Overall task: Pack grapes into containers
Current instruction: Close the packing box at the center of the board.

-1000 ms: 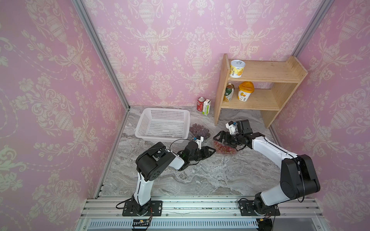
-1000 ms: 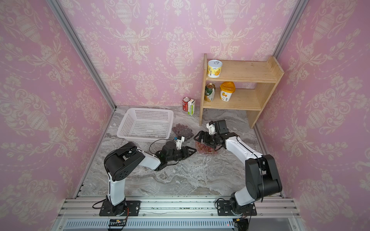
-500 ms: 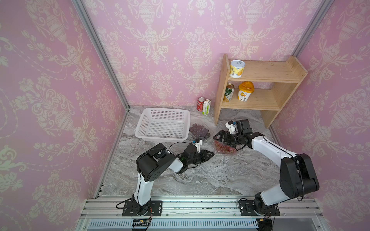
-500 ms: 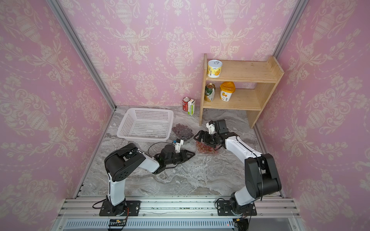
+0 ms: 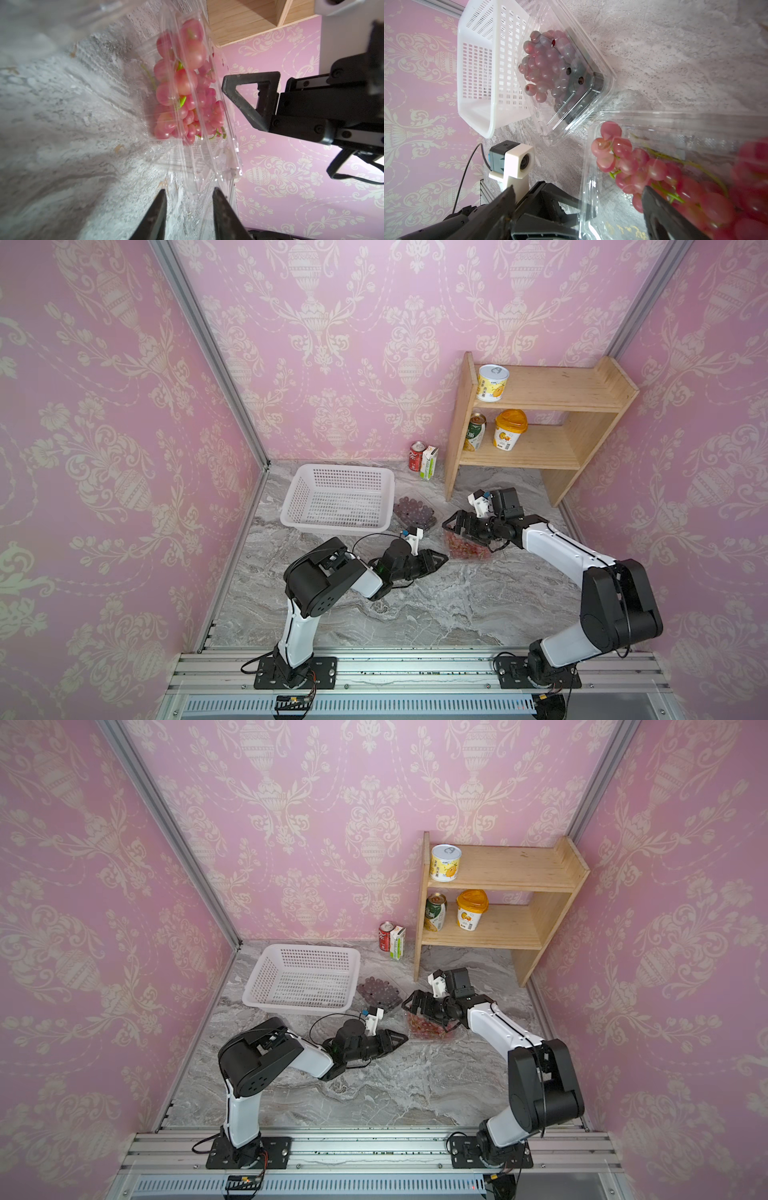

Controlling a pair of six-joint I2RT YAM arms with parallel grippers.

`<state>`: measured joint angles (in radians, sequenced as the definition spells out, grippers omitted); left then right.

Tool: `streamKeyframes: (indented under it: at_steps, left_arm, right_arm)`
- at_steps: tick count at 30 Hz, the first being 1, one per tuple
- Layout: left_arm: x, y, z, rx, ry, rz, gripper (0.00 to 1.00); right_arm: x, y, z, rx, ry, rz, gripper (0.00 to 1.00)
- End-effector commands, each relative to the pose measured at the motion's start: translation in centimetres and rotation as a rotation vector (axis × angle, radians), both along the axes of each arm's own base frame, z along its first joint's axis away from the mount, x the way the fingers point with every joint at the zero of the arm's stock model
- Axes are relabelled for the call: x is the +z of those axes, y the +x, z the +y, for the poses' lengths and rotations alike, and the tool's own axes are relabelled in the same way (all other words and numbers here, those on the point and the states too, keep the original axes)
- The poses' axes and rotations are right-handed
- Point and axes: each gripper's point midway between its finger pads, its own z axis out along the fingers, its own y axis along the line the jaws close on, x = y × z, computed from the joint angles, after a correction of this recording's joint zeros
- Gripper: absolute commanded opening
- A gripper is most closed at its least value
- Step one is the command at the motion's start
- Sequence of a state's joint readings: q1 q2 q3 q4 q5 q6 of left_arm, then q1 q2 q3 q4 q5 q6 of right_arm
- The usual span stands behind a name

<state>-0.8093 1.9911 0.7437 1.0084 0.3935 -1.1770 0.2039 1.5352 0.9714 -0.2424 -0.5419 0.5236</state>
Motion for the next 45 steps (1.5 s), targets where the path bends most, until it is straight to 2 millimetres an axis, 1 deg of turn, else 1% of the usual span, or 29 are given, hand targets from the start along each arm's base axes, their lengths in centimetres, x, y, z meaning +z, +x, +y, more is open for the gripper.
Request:
streamKeyframes:
  at_steps: [1, 3, 4, 5, 9, 13, 16, 18, 19, 25, 28, 33, 36, 38, 42, 45]
  left_arm:
    - [1.3, 0.4, -0.6, 0.012, -0.041, -0.037, 0.36]
    - [1.3, 0.0, -0.5, 0.010, -0.045, -0.034, 0.37]
    - [1.7, -0.1, -0.6, 0.004, -0.054, -0.041, 0.37]
    - [0.8, -0.8, 0.1, 0.001, -0.035, -0.021, 0.37]
    - [1.2, -1.4, 0.4, -0.007, -0.033, -0.026, 0.37]
    - [1.8, -1.5, -0.2, -0.015, -0.051, -0.034, 0.37]
    - [2.6, -1.1, -0.9, -0.019, -0.071, -0.052, 0.37]
    - [2.7, -1.1, -0.9, -0.018, -0.075, -0.052, 0.37]
    - [4.0, -0.5, -1.7, -0.017, -0.099, -0.078, 0.37]
    - [3.0, 0.3, -1.7, 0.003, -0.061, -0.076, 0.38]
    - [2.3, 0.3, -1.7, 0.002, -0.060, -0.060, 0.38]
    - [1.6, -0.1, -1.0, 0.014, -0.040, -0.049, 0.37]
    - [1.8, -0.3, -0.7, 0.016, -0.039, -0.046, 0.37]
    - [2.2, -0.4, -0.8, 0.011, -0.043, -0.049, 0.37]
    - [2.4, -0.5, -0.8, 0.014, -0.044, -0.046, 0.37]
    - [1.9, -0.6, -0.9, 0.011, -0.033, -0.035, 0.37]
  right_arm:
    - [-0.8, 0.0, 0.1, -0.002, -0.011, 0.023, 0.96]
    - [-0.8, -0.1, 0.1, -0.004, -0.009, 0.024, 0.96]
    - [-0.8, -0.1, 0.1, -0.004, -0.012, 0.023, 0.96]
    - [-0.8, -0.1, 0.0, -0.005, -0.014, 0.023, 0.96]
    - [-1.0, -0.2, 0.0, -0.003, -0.017, 0.025, 0.96]
    - [-1.1, -0.2, 0.0, -0.008, -0.014, 0.029, 0.95]
    - [-1.0, -0.2, -0.1, -0.011, -0.015, 0.027, 0.95]
    - [-0.9, -0.2, -0.1, -0.011, -0.016, 0.024, 0.95]
    - [-0.9, -0.2, -0.1, -0.011, -0.016, 0.025, 0.95]
    - [-0.8, -0.2, -0.1, -0.012, -0.012, 0.021, 0.96]
    - [-0.8, -0.2, 0.0, -0.009, -0.013, 0.024, 0.96]
    - [-1.0, -0.1, 0.0, -0.006, -0.015, 0.028, 0.95]
    - [-1.0, -0.1, 0.0, -0.004, -0.013, 0.029, 0.95]
    - [-1.1, -0.2, 0.0, -0.004, -0.016, 0.029, 0.96]
    - [-1.0, -0.2, 0.0, -0.005, -0.016, 0.027, 0.95]
    - [-1.0, -0.2, 0.0, -0.008, -0.013, 0.026, 0.95]
